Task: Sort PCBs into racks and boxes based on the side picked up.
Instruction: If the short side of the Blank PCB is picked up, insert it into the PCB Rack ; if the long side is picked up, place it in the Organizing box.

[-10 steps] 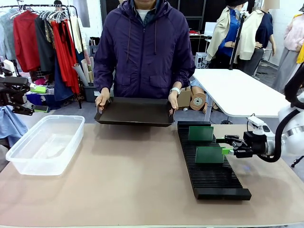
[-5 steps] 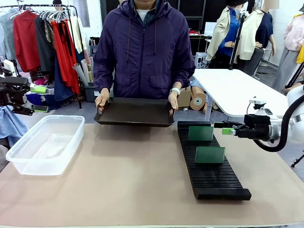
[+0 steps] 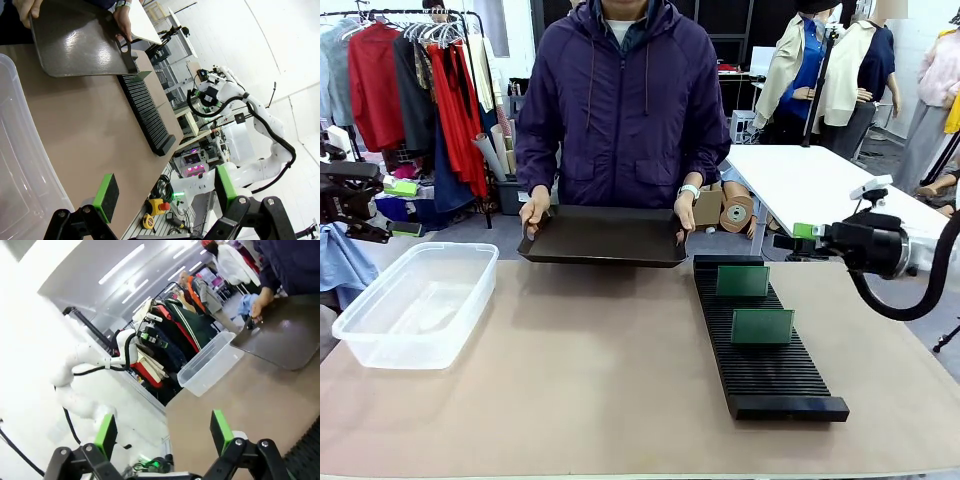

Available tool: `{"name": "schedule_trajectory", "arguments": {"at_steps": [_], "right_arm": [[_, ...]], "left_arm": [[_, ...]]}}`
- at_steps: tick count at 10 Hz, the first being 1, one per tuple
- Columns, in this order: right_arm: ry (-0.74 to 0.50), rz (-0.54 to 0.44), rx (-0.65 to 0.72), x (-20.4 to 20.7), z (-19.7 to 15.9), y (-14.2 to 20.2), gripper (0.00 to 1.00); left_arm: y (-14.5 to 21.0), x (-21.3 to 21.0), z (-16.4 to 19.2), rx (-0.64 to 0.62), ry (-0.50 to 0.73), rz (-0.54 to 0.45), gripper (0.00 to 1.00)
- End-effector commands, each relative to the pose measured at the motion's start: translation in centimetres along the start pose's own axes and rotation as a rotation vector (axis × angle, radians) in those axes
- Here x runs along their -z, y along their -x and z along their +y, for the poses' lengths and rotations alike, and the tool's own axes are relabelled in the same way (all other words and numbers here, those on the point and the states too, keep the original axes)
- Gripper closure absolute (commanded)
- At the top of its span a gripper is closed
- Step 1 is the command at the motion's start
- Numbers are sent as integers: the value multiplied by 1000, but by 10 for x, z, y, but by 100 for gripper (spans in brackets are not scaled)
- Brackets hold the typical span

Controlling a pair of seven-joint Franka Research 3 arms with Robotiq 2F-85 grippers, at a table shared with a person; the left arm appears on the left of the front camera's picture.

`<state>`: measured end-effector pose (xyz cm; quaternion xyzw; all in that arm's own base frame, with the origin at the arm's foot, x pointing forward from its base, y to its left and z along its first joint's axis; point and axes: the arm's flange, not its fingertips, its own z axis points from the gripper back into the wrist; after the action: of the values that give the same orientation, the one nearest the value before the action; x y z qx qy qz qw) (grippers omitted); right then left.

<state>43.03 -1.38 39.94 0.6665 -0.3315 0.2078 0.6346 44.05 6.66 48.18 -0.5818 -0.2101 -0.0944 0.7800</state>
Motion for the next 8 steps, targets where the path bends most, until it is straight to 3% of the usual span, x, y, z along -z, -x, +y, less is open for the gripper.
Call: {"name": "schedule_trajectory", "arguments": {"at_steps": [1,4,8], "right_arm": [[61,23,125,15,35,-15,0],[127,83,271,17,54,-28,0],[84,93,469,8,70,-31,0]], "left_arm": [[0,-1,-2,-6,1,-1,0],[0,-1,-2,-6,1,-1,0],[0,-1,-2,-6,1,-1,0]]}}
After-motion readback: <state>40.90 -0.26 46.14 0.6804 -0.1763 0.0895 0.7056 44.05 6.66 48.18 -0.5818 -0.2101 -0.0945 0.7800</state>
